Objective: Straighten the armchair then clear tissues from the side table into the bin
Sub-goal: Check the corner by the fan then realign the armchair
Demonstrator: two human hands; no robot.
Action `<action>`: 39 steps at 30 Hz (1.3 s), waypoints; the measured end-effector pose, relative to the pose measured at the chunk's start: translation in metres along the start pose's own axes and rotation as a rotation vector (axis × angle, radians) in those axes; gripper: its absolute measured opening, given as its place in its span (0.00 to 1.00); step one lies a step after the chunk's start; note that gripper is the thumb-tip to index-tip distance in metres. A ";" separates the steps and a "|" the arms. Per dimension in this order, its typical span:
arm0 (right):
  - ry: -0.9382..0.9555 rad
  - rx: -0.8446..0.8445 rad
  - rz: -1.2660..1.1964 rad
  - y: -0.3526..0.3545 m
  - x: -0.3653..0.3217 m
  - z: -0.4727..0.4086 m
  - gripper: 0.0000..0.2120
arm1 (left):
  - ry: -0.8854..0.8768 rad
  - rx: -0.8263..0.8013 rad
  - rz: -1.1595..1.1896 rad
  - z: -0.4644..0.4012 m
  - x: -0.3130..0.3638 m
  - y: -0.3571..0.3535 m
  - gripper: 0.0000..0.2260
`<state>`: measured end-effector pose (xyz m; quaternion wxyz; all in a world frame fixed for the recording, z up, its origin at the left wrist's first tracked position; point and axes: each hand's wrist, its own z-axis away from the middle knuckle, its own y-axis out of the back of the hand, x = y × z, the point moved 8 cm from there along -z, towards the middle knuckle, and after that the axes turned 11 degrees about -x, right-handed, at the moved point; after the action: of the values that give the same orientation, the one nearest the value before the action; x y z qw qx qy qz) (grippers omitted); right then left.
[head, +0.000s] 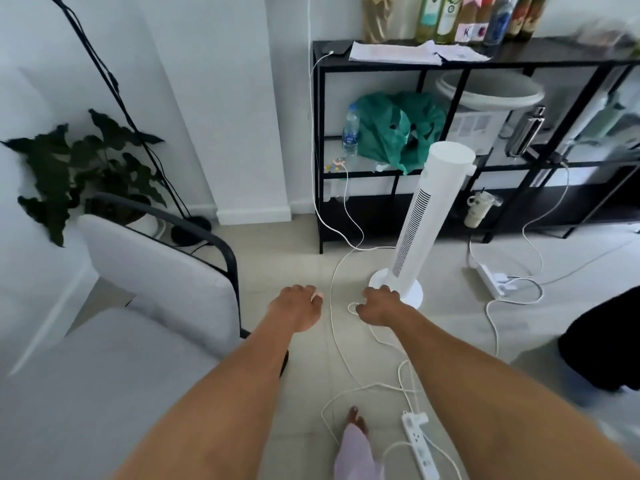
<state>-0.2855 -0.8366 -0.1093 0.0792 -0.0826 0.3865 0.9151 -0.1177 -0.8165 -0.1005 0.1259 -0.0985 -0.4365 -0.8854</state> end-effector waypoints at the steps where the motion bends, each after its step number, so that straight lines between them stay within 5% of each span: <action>1: 0.013 -0.001 -0.002 0.011 -0.003 -0.012 0.24 | 0.018 0.007 -0.010 -0.014 -0.002 0.011 0.23; 10: 0.081 0.002 0.096 0.158 -0.058 -0.155 0.23 | 0.108 0.023 0.131 -0.146 -0.005 0.133 0.23; 24: 0.329 -0.071 0.362 0.272 -0.296 -0.351 0.22 | 0.341 0.098 0.322 -0.295 -0.170 0.289 0.24; 39: 0.825 -0.203 0.732 0.264 -0.585 -0.388 0.24 | 0.819 0.361 0.666 -0.244 -0.350 0.397 0.24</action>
<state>0.2636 -1.3460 -0.0685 -0.4097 -0.3013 0.2988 0.8075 0.3219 -1.1962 -0.0492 0.5731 0.1442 -0.4419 -0.6749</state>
